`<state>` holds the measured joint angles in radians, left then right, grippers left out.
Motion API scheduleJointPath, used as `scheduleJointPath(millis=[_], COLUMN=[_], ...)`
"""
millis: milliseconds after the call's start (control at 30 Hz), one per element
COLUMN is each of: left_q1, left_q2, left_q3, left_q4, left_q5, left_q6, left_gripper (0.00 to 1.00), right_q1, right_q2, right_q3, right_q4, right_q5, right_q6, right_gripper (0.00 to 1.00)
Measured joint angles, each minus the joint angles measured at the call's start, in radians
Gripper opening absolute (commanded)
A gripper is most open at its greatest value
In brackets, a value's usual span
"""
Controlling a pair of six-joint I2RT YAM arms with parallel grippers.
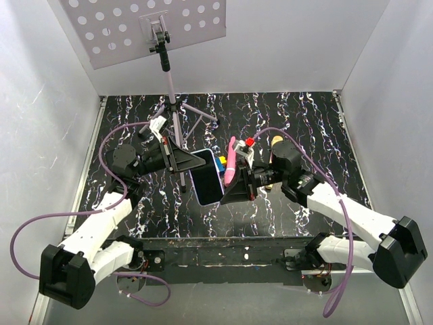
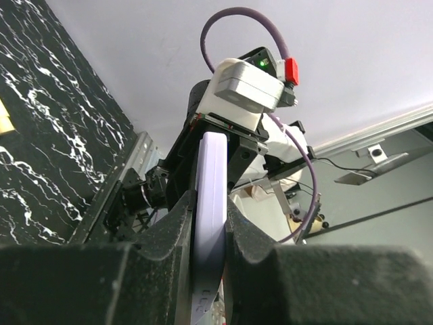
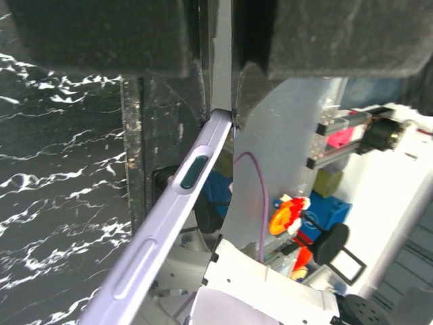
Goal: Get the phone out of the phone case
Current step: Remove the phone case from the phone.
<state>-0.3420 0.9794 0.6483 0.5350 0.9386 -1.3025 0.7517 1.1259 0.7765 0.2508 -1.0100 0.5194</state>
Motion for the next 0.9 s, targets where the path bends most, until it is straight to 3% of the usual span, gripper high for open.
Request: scheduleJointPath(millis=[300,600,767,900], left_q1=[0.015,0.024,0.005,0.002], left_q2=[0.042,0.046,0.049,0.037], left_q3=[-0.047,-0.053,-0.071,-0.079], left_q4=[0.229,0.278,0.243,0.217], left_q5=[0.056,0.050,0.054,0.045], left_q6=[-0.156,-0.273,-0.333,-0.335], left_gripper=[0.00,0.00,0.00,0.00], right_q1=[0.058,0.126,0.128,0.129], right_q2=[-0.032,-0.013,0.017,0.021], right_q3=[0.044,0.178,0.244,0.248], right_q4=[-0.088,-0.294,-0.276,-0.265], right_q5=[0.056,0.110,0.253,0.470], right_q6=[-0.214,-0.424,-0.527,-0.519], right_gripper=[0.01,0.01,0.01,0.04])
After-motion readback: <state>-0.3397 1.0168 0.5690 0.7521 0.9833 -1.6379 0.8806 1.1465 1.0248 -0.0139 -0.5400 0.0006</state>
